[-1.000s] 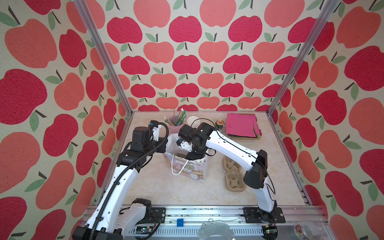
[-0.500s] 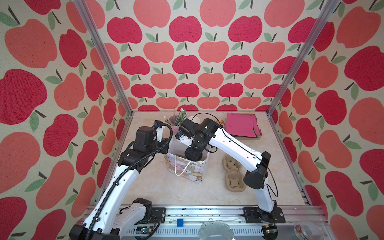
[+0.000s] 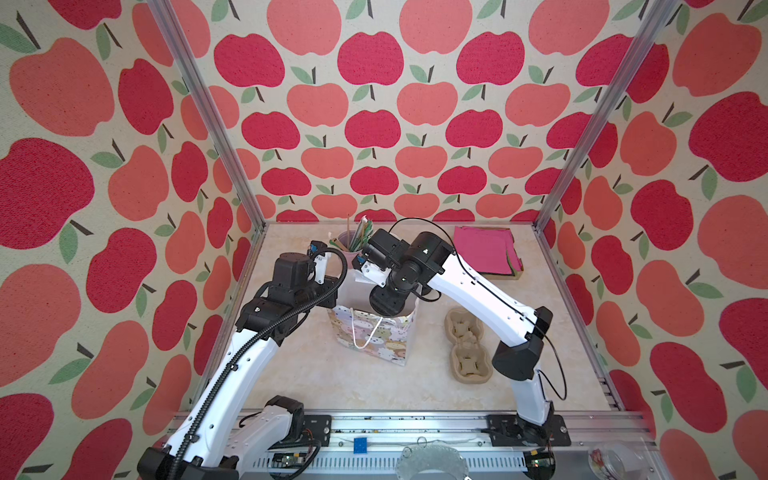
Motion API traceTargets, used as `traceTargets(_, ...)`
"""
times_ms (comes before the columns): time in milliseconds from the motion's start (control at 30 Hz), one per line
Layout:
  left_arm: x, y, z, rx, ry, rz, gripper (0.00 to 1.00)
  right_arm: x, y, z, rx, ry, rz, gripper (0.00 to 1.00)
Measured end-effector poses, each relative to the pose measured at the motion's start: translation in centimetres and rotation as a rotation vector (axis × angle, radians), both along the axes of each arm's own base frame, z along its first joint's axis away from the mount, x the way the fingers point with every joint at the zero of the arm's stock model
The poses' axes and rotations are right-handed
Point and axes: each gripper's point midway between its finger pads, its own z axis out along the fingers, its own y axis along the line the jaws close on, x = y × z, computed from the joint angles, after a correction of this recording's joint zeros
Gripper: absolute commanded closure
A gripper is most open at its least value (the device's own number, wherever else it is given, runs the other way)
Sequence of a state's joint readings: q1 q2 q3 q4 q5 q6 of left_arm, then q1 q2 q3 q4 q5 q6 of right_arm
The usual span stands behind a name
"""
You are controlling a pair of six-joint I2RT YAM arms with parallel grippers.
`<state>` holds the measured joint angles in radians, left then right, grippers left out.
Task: Pack the takeout coffee
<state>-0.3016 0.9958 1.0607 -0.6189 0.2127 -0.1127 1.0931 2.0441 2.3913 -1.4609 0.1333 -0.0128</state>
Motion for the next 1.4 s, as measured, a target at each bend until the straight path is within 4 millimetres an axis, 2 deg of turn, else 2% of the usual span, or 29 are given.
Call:
traceTargets(133, 0.0, 0.0, 0.0, 0.0, 0.0, 0.0, 1.0, 0.0, -0.2, 0.5, 0.008, -0.011, 0.002, 0.36)
traceTargets(500, 0.0, 0.0, 0.0, 0.004, -0.001, 0.004, 1.0, 0.0, -0.3, 0.4, 0.0, -0.015, 0.01, 0.36)
traceTargets(1400, 0.0, 0.0, 0.0, 0.005, -0.001, 0.002, 1.0, -0.7, -1.5, -4.3, -0.144, 0.058, 0.022, 0.36)
